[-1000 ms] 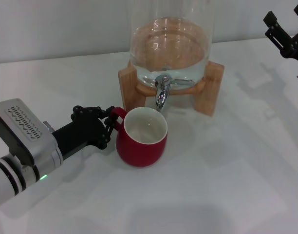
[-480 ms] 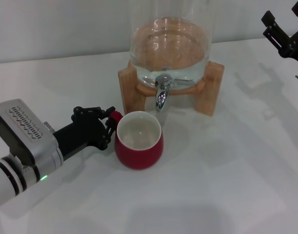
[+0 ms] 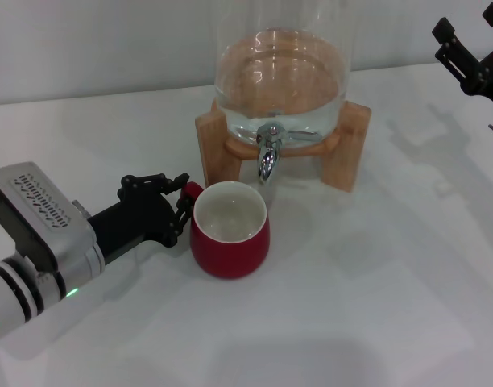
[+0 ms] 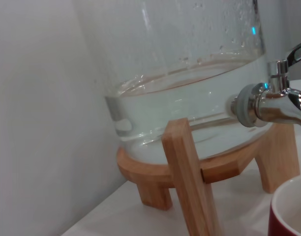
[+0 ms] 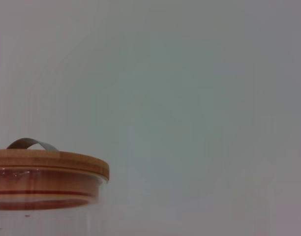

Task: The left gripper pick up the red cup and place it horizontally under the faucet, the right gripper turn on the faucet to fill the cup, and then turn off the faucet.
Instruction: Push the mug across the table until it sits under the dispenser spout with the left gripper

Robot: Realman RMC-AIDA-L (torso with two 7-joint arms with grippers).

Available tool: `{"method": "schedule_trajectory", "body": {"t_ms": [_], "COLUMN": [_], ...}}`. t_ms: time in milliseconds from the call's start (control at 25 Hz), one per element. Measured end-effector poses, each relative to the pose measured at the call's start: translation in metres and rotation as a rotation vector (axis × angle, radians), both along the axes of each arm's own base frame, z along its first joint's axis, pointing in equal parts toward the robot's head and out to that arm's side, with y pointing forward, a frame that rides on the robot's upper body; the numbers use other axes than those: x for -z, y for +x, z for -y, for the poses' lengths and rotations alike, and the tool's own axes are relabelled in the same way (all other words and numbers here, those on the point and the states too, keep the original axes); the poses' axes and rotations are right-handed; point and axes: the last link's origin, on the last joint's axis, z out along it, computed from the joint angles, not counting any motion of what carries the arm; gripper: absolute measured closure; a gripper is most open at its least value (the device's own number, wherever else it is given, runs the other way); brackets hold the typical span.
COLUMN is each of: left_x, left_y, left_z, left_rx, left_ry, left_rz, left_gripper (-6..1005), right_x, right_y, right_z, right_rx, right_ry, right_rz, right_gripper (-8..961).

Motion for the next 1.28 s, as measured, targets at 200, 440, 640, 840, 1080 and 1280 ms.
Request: {"method": "schedule_trajectory", "body": {"t_ms": [200,440,640,840,1080,1280], "left_x": [0.0016,0.0043,0.0048,0.0049,0.0050,0.0050], "left_y": [0.0005,0.0006,0.0014,0.0023,0.0047,0.0054], "left_z": [0.0008,0.0000,-0.0002,-0.0007,-0.0020,-0.0025], "left_rx": [0.003,0.000,0.002,0.005,0.013,0.014], "left_ry": [-0.014,-0.026,-0.028,-0.028,-0.029,-0.029], "left_rz": [-0.005,-0.025,-0.026,-0.027,-0.028,-0.027], "left_gripper": [774,770,746,714,696,682], "right_x": [0.0003,0.0002,0.0006,0.0007,0.0007,0.0009], "right_y": [-0.0012,-0.0015,-0.0017,-0.0019,-0.0020,-0.0029], "right_z": [-0.0010,-0.0013,-0.0012,-0.0012,-0.0011,-0.0018], "right_rx": [-0.004,-0.005,-0.006,-0.007,-0.008,-0.011], "right_ry": [-0.001,-0.001,-0.003,-0.003,-0.004,-0.005], "right_rz": [0.001,0.001,0.002,0.002,0.002,0.001], "right_gripper": [99,99,99,99,99,99]}}
